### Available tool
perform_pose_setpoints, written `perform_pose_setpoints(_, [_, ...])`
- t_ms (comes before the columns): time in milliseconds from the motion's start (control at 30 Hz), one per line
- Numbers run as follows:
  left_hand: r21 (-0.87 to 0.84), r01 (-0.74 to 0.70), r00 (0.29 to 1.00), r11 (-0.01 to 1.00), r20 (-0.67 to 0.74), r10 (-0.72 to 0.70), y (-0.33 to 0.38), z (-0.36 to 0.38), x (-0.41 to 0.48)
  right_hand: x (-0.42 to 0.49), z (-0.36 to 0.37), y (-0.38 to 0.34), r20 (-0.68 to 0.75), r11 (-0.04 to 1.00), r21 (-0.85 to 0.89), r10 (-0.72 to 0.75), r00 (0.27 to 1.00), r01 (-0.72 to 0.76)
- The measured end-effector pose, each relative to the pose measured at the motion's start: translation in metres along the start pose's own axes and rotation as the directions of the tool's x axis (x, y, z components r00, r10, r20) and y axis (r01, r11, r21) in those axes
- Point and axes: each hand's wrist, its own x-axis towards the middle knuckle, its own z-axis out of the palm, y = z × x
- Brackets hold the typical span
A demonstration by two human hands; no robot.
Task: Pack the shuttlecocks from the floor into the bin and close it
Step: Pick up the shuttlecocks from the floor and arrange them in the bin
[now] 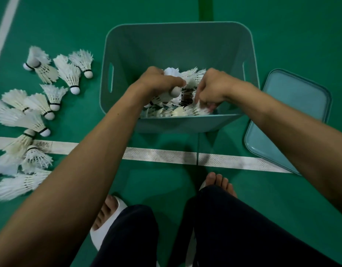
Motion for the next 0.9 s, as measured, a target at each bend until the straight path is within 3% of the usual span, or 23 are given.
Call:
perform_pose_setpoints(100, [0.032, 0.033, 0.999, 0.999, -0.02, -0.033, -0.001, 0.001, 0.004, 0.006, 0.011, -0.001, 0.054, 0.99, 0.128, 0.056, 0.997, -0.063])
perform_pose_setpoints(300, [0.097, 0.058, 0.997, 0.994, 0.037, -0.062, -0.001, -0.001, 0.011, 0.013, 0.016, -0.007, 0.041, 0.991, 0.02, 0.133, 0.99, -0.134])
perform_pose_setpoints(433, [0.094, 0.054, 0.997, 0.994, 0.047, -0.059, -0.003, 0.003, 0.016, 0.017, 0.021, -0.01, 0.182, 0.966, 0.146, 0.185, 0.966, -0.212])
perform_pose_setpoints(533, [0.106, 0.052, 0.997, 0.993, 0.043, -0.057, -0.005, 0.005, 0.017, 0.023, 0.023, -0.01, 0.166, 0.963, 0.163, 0.187, 0.968, -0.214])
perform_pose_setpoints(633, [0.118, 0.057, 0.997, 0.991, 0.039, -0.062, -0.004, 0.011, 0.016, 0.021, 0.022, -0.006, 0.129, 0.985, 0.098, 0.129, 0.983, -0.143])
perform_pose_setpoints(800, [0.162, 0.039, 0.996, 0.986, 0.072, -0.051, 0.002, 0.019, 0.013, 0.006, 0.012, -0.014, 0.189, 0.981, -0.193, 0.042, 0.981, -0.005])
perform_pose_setpoints(900, [0.188, -0.006, 0.997, 0.982, 0.074, -0.008, 0.003, 0.021, 0.011, -0.001, -0.018, -0.014, 0.139, 0.986, -0.164, 0.051, 0.989, -0.028])
